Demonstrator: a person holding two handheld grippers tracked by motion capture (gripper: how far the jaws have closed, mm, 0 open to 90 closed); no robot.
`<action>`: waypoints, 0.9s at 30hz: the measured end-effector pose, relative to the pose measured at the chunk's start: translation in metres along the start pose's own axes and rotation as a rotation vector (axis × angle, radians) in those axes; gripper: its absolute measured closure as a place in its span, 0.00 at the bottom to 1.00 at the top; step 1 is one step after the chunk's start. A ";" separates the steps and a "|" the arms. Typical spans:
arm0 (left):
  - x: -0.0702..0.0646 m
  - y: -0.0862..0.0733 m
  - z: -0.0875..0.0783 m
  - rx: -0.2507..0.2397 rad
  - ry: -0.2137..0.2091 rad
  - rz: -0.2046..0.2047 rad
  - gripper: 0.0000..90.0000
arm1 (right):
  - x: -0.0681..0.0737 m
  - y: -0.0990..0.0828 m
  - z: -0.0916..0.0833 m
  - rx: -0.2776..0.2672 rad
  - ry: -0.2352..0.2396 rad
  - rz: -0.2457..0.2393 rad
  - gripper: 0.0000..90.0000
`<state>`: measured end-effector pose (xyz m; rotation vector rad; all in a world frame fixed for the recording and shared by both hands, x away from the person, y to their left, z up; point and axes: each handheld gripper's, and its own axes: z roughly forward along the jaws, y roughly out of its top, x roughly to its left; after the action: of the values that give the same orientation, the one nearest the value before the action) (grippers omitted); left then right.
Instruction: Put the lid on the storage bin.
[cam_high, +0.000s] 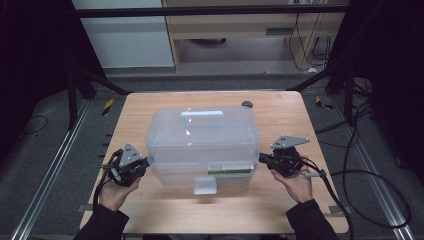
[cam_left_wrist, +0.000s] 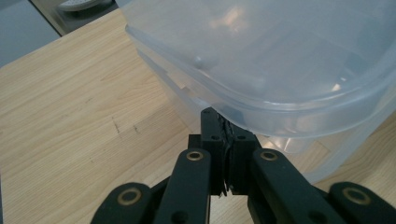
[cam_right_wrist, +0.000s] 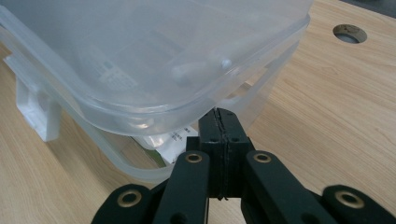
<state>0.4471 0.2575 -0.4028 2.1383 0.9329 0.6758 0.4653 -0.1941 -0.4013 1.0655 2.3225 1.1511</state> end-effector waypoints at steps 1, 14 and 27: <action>0.000 0.000 0.000 0.000 0.000 0.000 0.97 | 0.000 0.000 0.000 0.000 0.000 0.000 1.00; 0.010 -0.010 0.010 0.041 0.052 -0.060 0.98 | 0.003 -0.005 0.011 0.093 -0.073 -0.058 1.00; 0.046 -0.042 0.025 0.079 0.168 -0.200 0.79 | -0.038 -0.031 0.011 0.066 -0.171 0.069 0.90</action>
<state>0.4740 0.3044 -0.4422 2.0443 1.2638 0.7363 0.4822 -0.2283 -0.4335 1.2258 2.2202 0.9723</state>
